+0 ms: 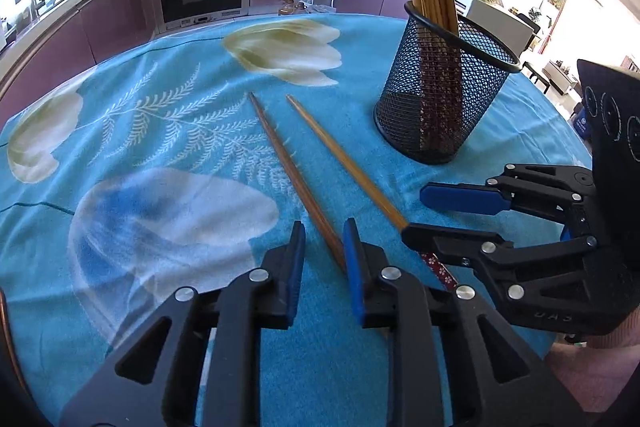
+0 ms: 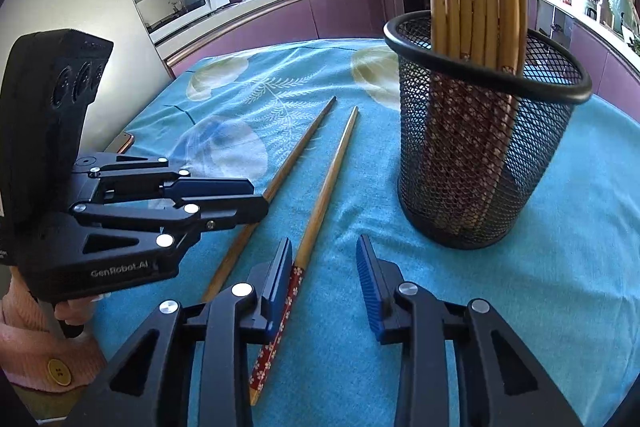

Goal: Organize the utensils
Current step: 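Close the left tool on a chopstick while the right tool grasps the other chopstick, then raise the left tool's chopstick upright while the right tool lifts its chopstick upright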

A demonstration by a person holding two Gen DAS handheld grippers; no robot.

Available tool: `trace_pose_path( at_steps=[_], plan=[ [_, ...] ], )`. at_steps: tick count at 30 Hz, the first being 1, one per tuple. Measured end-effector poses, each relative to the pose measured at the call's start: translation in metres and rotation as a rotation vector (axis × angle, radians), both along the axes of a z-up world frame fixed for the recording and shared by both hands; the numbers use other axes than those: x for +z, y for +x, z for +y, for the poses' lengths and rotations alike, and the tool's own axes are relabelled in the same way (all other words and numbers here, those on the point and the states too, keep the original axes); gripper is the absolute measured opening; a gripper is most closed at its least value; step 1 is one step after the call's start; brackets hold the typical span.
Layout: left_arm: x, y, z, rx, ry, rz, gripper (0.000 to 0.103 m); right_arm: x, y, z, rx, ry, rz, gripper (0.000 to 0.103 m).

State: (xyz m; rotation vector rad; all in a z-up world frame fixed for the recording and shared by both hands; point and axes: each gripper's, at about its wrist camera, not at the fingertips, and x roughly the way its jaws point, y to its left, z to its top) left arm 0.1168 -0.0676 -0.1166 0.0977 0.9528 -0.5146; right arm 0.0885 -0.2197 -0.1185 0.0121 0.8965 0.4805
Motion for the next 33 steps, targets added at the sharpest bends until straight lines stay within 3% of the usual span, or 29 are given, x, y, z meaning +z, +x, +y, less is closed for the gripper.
trace_pose_path(
  at_steps=[3, 9, 19, 24, 33],
  plan=[
    [0.000, -0.002, 0.000, -0.004, -0.018, 0.006, 0.010, 0.000, 0.005, 0.002, 0.001, 0.002, 0.003, 0.023],
    [0.000, -0.012, 0.006, 0.009, -0.037, 0.015, 0.009, -0.003, 0.002, -0.003, -0.004, 0.039, 0.029, 0.009],
    [0.001, -0.031, 0.016, 0.028, -0.066, 0.042, 0.009, 0.000, -0.005, -0.006, -0.010, 0.022, 0.036, 0.009],
    [0.007, -0.022, 0.014, 0.041, -0.035, 0.000, 0.021, 0.001, 0.003, 0.002, -0.012, -0.001, 0.021, 0.018],
    [-0.002, 0.001, 0.007, 0.045, 0.000, 0.007, 0.022, -0.001, 0.016, 0.012, -0.017, -0.039, 0.006, 0.018]
  ],
)
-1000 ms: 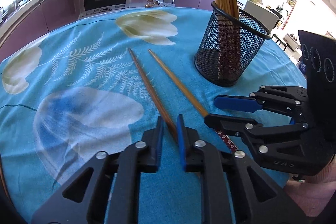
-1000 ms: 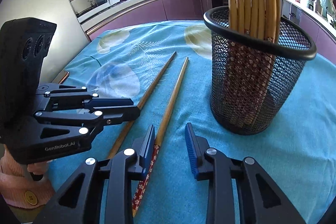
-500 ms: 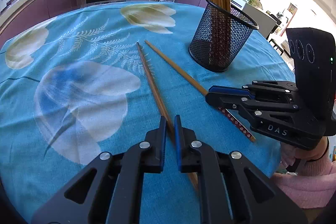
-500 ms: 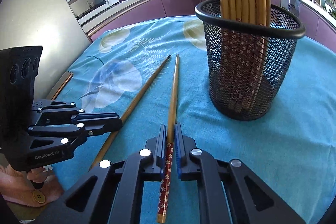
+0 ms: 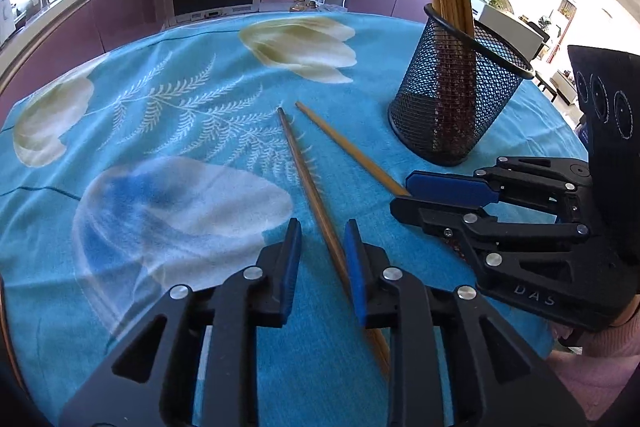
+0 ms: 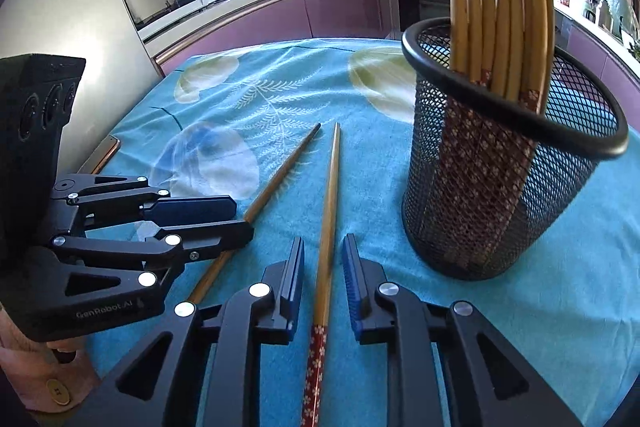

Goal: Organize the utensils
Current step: 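Raise the left tool's chopstick upright while the right tool lifts its chopstick upright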

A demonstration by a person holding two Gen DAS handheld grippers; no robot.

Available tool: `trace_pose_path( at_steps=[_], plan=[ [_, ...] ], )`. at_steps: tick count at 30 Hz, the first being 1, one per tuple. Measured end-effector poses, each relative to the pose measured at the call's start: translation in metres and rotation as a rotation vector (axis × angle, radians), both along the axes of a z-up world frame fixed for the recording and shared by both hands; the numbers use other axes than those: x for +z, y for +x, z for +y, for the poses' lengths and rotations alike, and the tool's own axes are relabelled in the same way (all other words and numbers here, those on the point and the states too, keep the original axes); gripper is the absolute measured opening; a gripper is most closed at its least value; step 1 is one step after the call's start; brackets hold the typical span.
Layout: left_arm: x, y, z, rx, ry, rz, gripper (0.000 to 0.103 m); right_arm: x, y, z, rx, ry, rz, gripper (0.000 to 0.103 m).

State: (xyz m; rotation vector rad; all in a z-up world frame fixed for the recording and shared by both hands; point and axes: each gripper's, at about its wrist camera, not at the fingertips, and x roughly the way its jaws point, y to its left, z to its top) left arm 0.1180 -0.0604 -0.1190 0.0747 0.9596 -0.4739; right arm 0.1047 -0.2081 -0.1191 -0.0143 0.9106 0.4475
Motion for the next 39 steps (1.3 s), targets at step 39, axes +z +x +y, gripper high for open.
trace_pose_path(
  at_steps=[39],
  plan=[
    [0.018, -0.008, 0.002, 0.060, -0.045, -0.043, 0.007, 0.024, -0.015, -0.020, 0.009, 0.179, -0.025, 0.006]
  ],
)
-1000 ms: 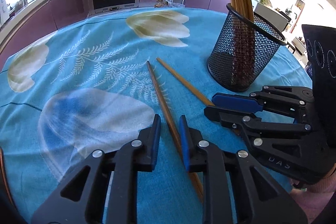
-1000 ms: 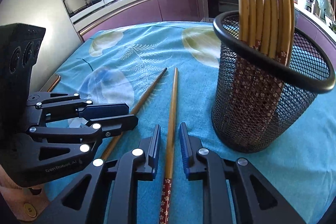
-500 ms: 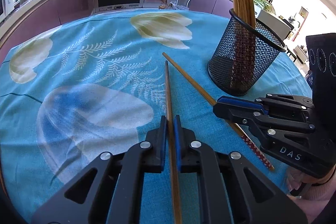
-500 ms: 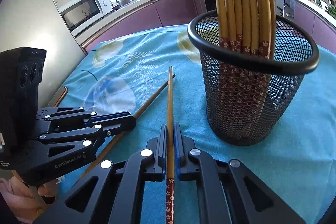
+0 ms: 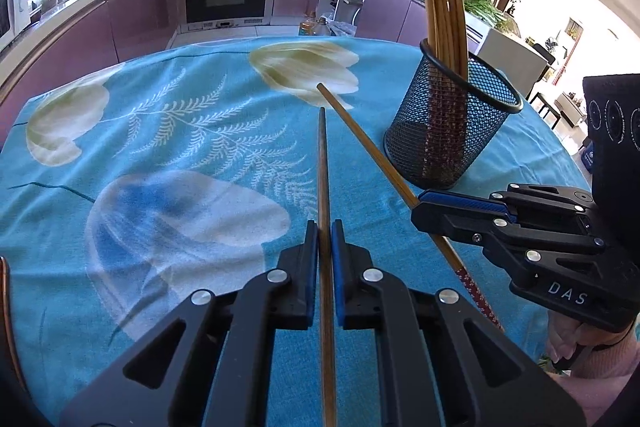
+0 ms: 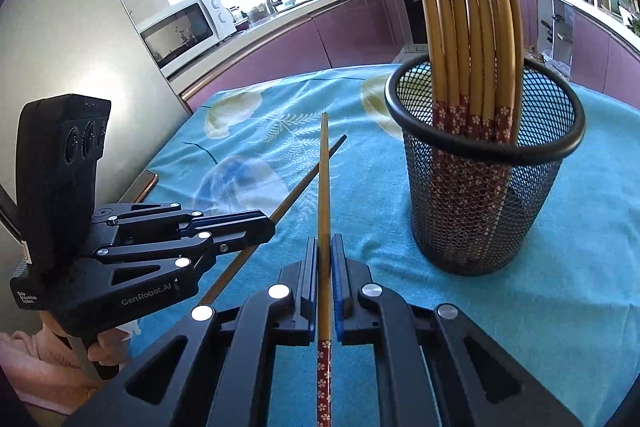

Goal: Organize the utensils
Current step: 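Raise the left tool's chopstick upright while the right tool lifts its chopstick upright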

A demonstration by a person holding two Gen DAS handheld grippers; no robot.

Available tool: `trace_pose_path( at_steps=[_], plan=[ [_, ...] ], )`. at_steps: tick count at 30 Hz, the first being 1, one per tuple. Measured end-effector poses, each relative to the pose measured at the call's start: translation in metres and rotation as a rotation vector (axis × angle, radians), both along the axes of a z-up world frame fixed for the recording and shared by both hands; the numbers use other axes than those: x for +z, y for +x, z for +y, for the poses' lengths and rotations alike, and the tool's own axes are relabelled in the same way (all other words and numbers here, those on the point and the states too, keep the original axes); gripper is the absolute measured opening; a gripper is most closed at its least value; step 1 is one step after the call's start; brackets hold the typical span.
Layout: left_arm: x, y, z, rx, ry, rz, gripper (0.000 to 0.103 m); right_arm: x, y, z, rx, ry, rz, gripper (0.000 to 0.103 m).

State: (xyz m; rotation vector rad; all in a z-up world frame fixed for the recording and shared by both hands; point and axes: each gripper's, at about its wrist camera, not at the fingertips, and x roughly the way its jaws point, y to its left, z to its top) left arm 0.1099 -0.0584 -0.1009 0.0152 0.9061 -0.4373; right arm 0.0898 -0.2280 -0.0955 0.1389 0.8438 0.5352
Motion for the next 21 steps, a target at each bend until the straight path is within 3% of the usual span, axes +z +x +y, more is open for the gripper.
trace_pose_path(
  at_steps=[21],
  plan=[
    [0.034, -0.017, 0.002, -0.030, -0.057, -0.068, 0.007, 0.029, -0.019, -0.009, 0.015, 0.044, -0.104, 0.006]
  ],
)
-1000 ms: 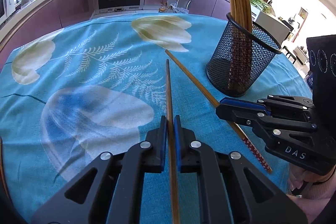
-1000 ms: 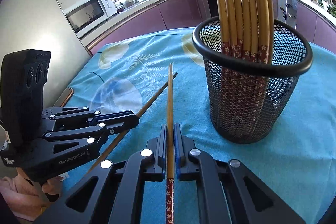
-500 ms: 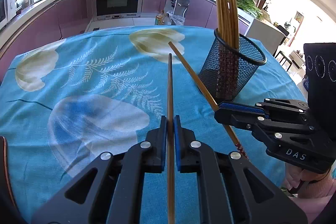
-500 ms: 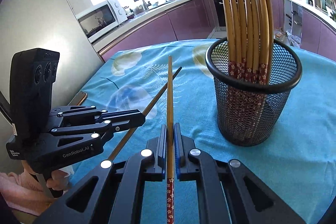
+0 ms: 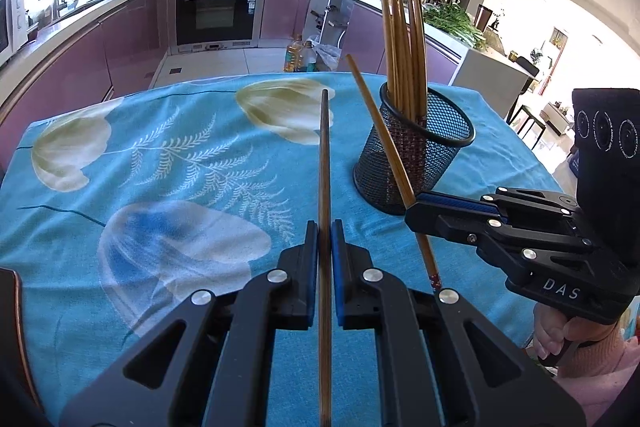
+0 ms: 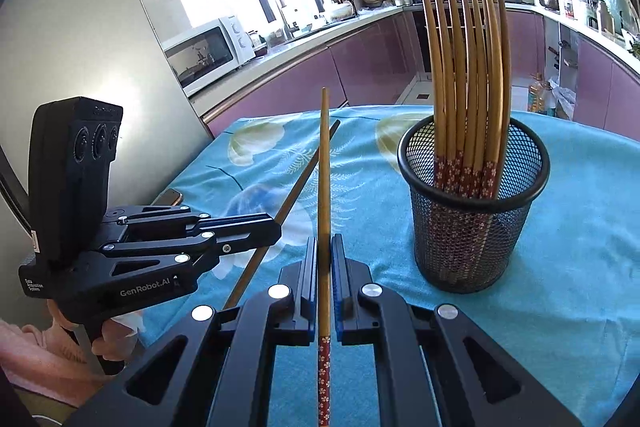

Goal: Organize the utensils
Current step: 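Raise the left tool's chopstick upright while the right tool lifts its chopstick upright, then carry both upright chopsticks toward the mesh cup, holding them above its rim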

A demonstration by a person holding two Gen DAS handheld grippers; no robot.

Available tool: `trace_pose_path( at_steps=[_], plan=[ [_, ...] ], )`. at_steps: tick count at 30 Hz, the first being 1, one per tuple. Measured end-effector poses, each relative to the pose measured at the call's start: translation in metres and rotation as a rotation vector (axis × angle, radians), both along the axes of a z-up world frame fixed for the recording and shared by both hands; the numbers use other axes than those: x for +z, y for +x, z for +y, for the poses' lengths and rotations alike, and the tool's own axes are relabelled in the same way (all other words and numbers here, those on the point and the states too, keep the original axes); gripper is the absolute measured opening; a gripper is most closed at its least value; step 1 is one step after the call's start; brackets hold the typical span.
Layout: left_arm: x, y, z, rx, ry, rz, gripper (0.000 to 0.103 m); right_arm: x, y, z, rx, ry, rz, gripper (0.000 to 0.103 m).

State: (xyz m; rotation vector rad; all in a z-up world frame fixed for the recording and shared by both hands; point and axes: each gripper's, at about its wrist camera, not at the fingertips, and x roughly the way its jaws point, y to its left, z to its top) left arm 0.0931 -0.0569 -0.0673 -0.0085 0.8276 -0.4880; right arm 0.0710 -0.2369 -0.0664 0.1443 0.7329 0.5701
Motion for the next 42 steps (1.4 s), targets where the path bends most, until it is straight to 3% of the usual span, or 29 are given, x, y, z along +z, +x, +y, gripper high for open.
trace_pose_path(
  at_steps=[20, 42],
  plan=[
    [0.018, -0.006, 0.003, -0.056, -0.092, -0.021, 0.007, 0.019, -0.009, -0.015, -0.032, 0.031, -0.062, 0.006],
    [0.033, -0.013, 0.005, -0.086, -0.123, -0.064, 0.007, 0.028, -0.014, -0.020, -0.040, 0.034, -0.096, 0.006]
  ],
)
